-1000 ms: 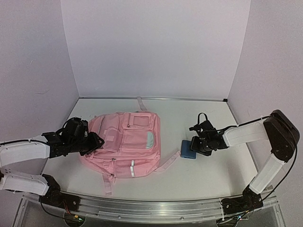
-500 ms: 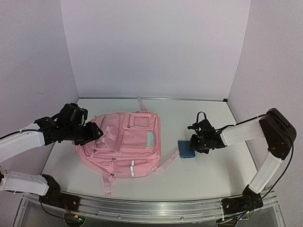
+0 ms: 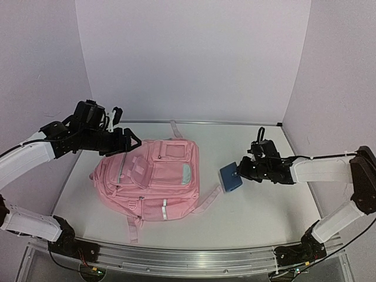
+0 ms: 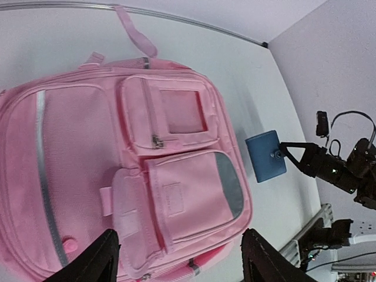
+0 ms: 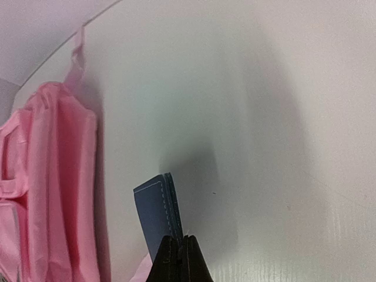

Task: Pack the student bag
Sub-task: Pick up the personal item from the center of the board, then place the personal item in the student bag.

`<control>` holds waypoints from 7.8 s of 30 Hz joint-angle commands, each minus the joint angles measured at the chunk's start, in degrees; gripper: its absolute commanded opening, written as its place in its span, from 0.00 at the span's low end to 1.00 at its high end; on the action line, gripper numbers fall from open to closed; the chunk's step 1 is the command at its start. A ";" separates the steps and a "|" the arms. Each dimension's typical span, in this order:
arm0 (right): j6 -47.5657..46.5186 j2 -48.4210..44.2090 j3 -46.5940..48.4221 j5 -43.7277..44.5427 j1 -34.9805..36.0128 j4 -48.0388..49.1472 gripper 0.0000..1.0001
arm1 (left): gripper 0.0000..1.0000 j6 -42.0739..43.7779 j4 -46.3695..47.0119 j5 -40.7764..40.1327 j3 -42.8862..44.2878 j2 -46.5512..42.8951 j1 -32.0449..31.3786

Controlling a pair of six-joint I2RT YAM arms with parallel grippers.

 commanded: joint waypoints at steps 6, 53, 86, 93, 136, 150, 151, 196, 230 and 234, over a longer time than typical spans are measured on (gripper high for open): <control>-14.71 -12.90 4.23 -27.58 0.20 4.96 0.00 | 0.82 13.11 11.00 31.70 8.39 9.67 -1.41; -10.06 -6.14 13.15 -12.98 10.38 0.47 0.95 | 0.00 0.64 14.46 29.26 1.76 13.42 1.84; -3.63 40.80 62.14 19.02 32.22 -28.37 0.66 | 0.00 5.42 -3.46 14.87 -6.57 5.08 16.43; -1.41 50.63 73.20 25.35 32.92 -36.46 0.66 | 0.00 5.56 -3.39 15.52 -7.20 4.47 16.77; -0.22 32.75 59.28 22.54 31.38 -24.03 0.00 | 0.00 4.09 8.51 27.50 -11.81 7.76 17.25; 0.68 33.97 58.64 18.56 31.33 -20.92 0.00 | 0.00 1.26 13.50 34.44 -13.23 12.22 16.42; 0.67 33.98 58.59 18.51 31.33 -20.84 0.00 | 0.00 0.99 14.10 34.42 -13.33 12.34 16.22; 2.90 30.64 54.21 16.18 31.24 -14.24 0.00 | 0.49 -8.44 19.44 7.81 -16.85 6.94 -0.34; 1.81 32.07 55.95 13.28 31.17 -13.51 0.00 | 0.08 -6.20 23.21 16.40 -10.44 20.95 -2.08; 1.37 32.63 56.30 11.97 31.16 -13.24 0.00 | 0.07 -6.63 26.52 16.78 -9.17 23.83 -3.39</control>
